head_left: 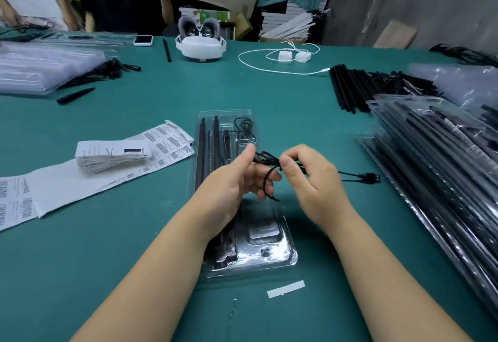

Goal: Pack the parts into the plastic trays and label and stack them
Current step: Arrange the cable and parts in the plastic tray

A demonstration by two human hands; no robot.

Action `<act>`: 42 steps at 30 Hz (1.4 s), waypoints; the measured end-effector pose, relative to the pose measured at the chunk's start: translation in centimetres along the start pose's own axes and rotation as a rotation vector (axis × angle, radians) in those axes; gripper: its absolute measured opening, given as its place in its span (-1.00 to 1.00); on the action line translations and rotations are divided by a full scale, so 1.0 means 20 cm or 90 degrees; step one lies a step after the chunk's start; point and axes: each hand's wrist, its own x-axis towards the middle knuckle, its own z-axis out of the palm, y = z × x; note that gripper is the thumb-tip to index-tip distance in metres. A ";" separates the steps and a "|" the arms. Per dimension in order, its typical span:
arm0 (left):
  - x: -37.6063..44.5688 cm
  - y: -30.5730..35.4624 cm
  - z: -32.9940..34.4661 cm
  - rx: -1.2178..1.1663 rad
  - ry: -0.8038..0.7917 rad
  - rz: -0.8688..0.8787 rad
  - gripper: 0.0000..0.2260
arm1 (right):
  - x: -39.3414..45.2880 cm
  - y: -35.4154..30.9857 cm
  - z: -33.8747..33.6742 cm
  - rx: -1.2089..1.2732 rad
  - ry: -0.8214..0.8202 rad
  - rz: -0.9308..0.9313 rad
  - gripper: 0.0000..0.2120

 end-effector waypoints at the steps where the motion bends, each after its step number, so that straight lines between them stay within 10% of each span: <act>1: 0.00 0.00 0.01 -0.012 0.003 0.008 -0.57 | -0.01 -0.01 -0.01 0.020 -0.008 0.030 -0.81; 9: 0.09 0.08 -0.03 0.027 0.003 -0.141 -0.76 | -0.02 -0.01 -0.10 -0.049 -0.122 0.124 -0.91; 15: 0.06 0.02 -0.12 0.134 -0.130 -0.036 -0.75 | -0.03 -0.04 -0.11 -0.122 -0.268 0.170 -0.89; 25: 0.13 0.05 -0.12 0.082 -0.043 -0.018 -0.68 | 0.01 -0.03 -0.04 -0.116 -0.143 0.080 -0.79; 33: 0.10 0.06 -0.01 0.460 -0.102 -0.006 -0.88 | 0.00 -0.01 -0.05 0.061 0.096 0.138 -0.60; 42: 0.10 0.03 -0.01 0.243 0.026 -0.006 -0.78 | 0.01 0.04 -0.02 0.250 -0.025 0.247 -0.78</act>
